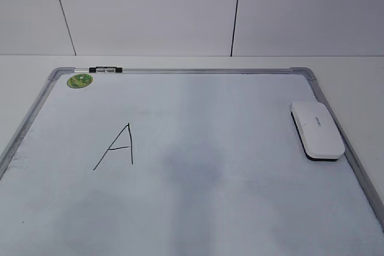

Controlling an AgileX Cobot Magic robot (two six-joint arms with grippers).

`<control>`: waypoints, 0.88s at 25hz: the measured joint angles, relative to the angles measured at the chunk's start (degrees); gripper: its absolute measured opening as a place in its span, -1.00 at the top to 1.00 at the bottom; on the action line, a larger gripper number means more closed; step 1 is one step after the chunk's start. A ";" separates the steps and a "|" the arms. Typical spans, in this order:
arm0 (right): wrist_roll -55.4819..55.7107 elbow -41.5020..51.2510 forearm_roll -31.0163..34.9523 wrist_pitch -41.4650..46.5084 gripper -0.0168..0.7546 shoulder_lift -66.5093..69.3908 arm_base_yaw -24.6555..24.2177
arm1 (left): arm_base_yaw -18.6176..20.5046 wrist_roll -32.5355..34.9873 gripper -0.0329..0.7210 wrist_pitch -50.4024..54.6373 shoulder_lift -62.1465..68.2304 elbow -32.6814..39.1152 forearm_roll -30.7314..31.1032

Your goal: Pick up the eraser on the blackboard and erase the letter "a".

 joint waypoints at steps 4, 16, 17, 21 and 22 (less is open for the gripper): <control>0.00 0.00 0.00 0.00 -0.58 0.00 0.00 | 0.00 0.00 0.29 0.00 0.00 0.00 0.00; 0.00 0.00 0.00 0.00 -0.58 0.00 0.00 | 0.00 0.00 0.29 0.00 0.00 0.00 0.00; 0.00 0.00 0.00 0.00 -0.58 0.00 0.00 | 0.00 0.00 0.29 0.00 0.00 0.00 0.00; 0.00 0.00 0.00 0.00 -0.58 0.00 0.00 | 0.00 0.00 0.29 0.00 0.00 0.00 0.00; -0.11 0.00 0.00 0.00 -0.58 0.00 0.00 | 0.00 0.00 0.29 0.00 0.00 0.00 0.00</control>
